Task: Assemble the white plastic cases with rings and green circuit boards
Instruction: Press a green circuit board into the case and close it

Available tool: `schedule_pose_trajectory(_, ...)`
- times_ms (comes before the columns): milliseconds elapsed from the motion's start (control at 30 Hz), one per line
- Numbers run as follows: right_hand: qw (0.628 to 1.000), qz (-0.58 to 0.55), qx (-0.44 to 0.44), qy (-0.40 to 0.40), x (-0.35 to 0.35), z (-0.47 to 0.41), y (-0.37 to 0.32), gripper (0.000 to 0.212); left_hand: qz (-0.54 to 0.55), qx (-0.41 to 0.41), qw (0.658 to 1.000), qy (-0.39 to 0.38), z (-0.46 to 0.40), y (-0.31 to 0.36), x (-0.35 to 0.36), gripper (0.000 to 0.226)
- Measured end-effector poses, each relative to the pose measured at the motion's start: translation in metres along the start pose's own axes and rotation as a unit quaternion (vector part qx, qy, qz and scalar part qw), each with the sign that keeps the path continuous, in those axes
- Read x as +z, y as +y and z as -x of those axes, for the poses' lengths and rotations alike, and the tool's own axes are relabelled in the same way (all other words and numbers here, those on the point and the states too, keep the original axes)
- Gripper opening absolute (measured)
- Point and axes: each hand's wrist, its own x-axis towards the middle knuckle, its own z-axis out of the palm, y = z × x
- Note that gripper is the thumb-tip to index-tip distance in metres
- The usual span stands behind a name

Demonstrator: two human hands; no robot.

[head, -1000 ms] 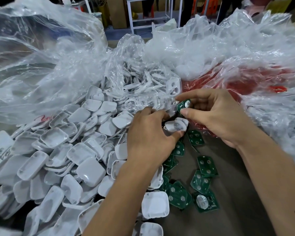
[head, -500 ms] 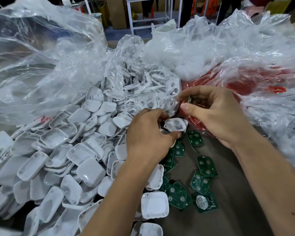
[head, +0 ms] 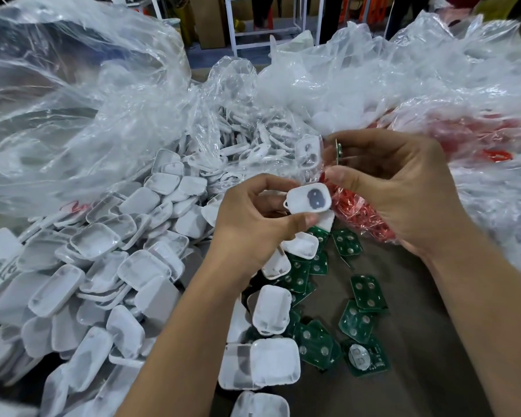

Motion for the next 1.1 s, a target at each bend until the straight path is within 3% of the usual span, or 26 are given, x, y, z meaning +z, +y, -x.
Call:
schedule_pose_trajectory(300,0.984,0.155,0.01,-0.083,0.006,0.003,-0.001,0.051,-0.073,-0.005,0.997,0.036,0.0,-0.001,0.001,0.045)
schedule_pose_trajectory(600,0.982,0.168,0.036,-0.082,0.005,0.005,0.0,0.044,-0.102,-0.014,0.993,0.049,0.0,-0.001,0.001,0.04)
schedule_pose_trajectory(800,0.982,-0.094,0.128,-0.1,0.002,0.001,0.0,0.045,-0.1,-0.012,0.993,0.061,-0.001,-0.003,0.002,0.039)
schedule_pose_trajectory(900,0.975,-0.115,0.168,-0.087,0.003,0.001,0.002,0.044,-0.096,0.005,0.992,0.079,0.0,-0.004,0.004,0.039)
schedule_pose_trajectory(1100,0.966,-0.162,0.191,-0.055,0.011,0.004,0.001,0.025,-0.095,0.016,0.989,0.113,0.006,-0.003,0.016,0.036)
